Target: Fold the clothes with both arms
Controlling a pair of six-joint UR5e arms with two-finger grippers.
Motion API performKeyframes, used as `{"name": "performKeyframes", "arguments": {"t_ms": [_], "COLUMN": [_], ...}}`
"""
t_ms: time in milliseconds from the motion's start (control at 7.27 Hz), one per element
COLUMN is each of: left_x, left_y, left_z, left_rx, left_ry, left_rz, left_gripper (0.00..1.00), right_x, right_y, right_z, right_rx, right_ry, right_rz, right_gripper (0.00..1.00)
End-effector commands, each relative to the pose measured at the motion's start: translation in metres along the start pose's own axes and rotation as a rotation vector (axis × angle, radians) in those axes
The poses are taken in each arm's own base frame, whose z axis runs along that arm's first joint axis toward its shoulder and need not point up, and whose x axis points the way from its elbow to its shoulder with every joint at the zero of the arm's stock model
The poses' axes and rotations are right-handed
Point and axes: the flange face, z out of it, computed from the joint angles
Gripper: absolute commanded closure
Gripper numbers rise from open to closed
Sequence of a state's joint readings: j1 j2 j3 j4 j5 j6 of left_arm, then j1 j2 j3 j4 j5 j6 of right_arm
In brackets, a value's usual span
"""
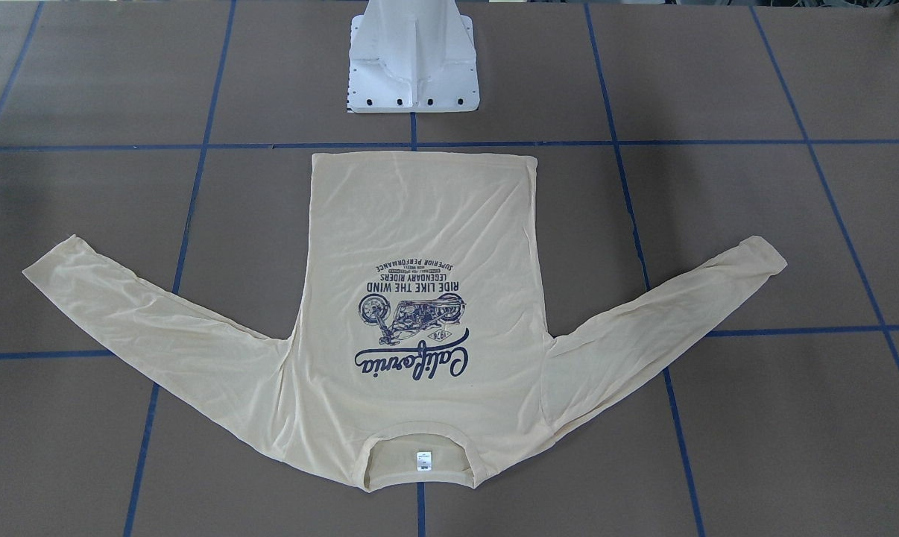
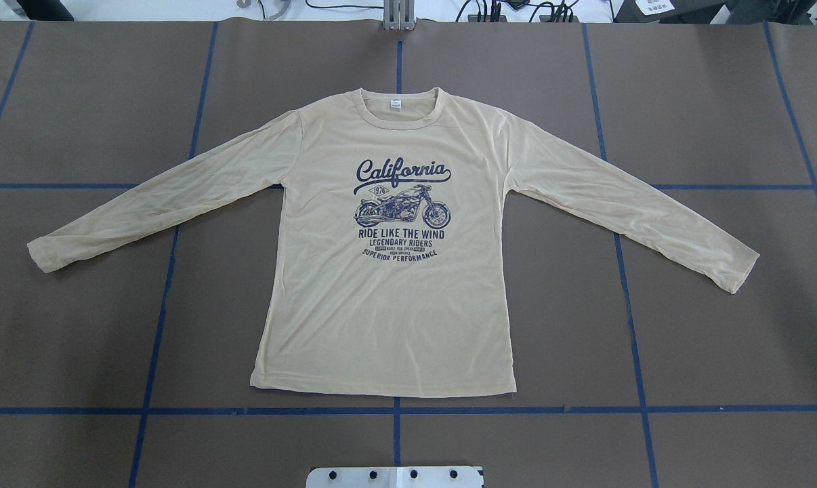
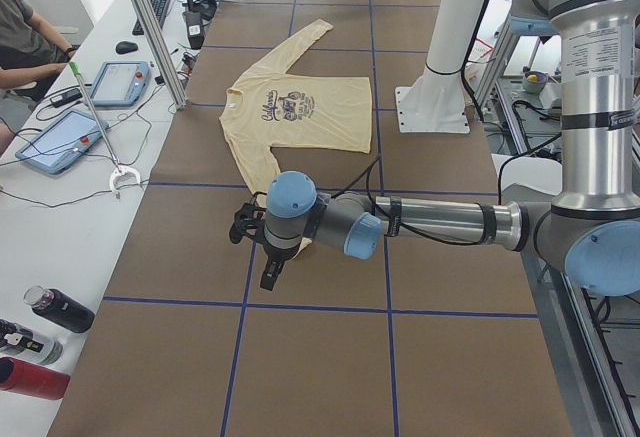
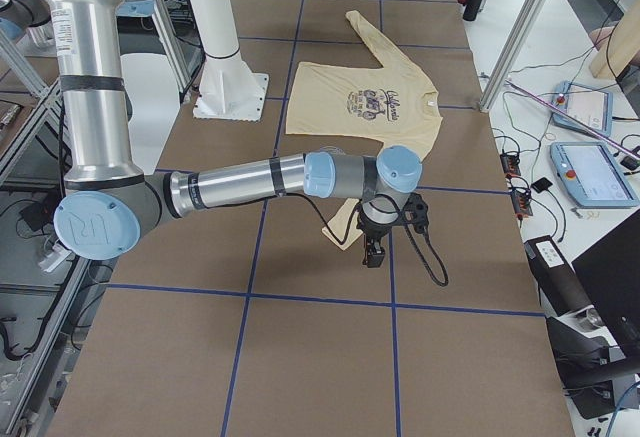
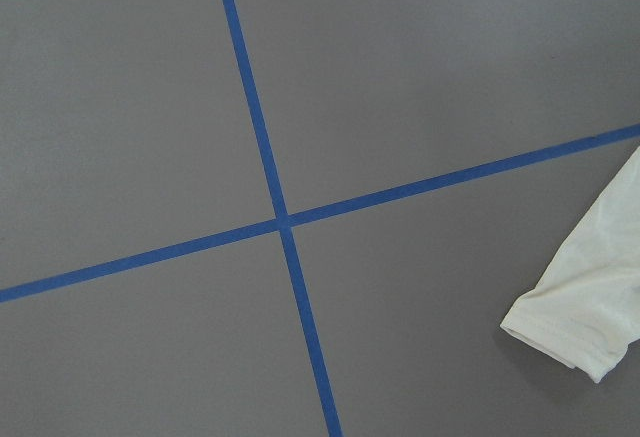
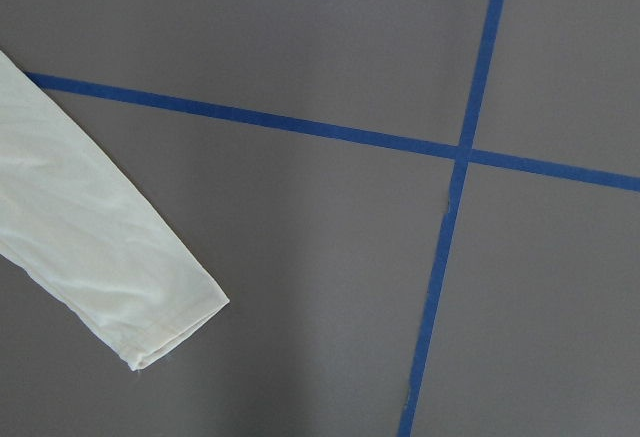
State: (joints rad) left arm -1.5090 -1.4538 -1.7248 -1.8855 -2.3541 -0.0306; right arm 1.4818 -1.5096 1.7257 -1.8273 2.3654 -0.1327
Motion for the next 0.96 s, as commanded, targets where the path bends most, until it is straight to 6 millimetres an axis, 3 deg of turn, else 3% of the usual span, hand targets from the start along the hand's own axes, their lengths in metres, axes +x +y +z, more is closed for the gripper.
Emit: {"name": "performKeyframes", "arguments": {"t_ms": [0, 275, 550, 826], "left_x": [0.001, 0.001, 0.002, 0.004], "left_y": [0.001, 0.001, 0.000, 0.000], "left_z": [0.001, 0.001, 0.001, -0.001], "left_rx": [-0.002, -0.002, 0.002, 0.005], "left_ry": [0.001, 0.003, 0.005, 0.010], "left_rz": [0.001, 0.003, 0.006, 0.010], "left_gripper": [0.00, 0.00, 0.00, 0.00], "right_x": [0.003, -0.002, 0.005, -0.009], "right_y": [-0.001, -0.002, -0.008, -0.022], "right_z": [0.002, 0.005, 0.027, 0.049], "right_rx": [0.005, 0.010, 0.006, -0.001], "right_ry": [0.001, 0.002, -0.018, -0.063], "right_rz": [-0.002, -0.022, -0.039, -0.078], "right_gripper": [0.00, 0.00, 0.00, 0.00]}}
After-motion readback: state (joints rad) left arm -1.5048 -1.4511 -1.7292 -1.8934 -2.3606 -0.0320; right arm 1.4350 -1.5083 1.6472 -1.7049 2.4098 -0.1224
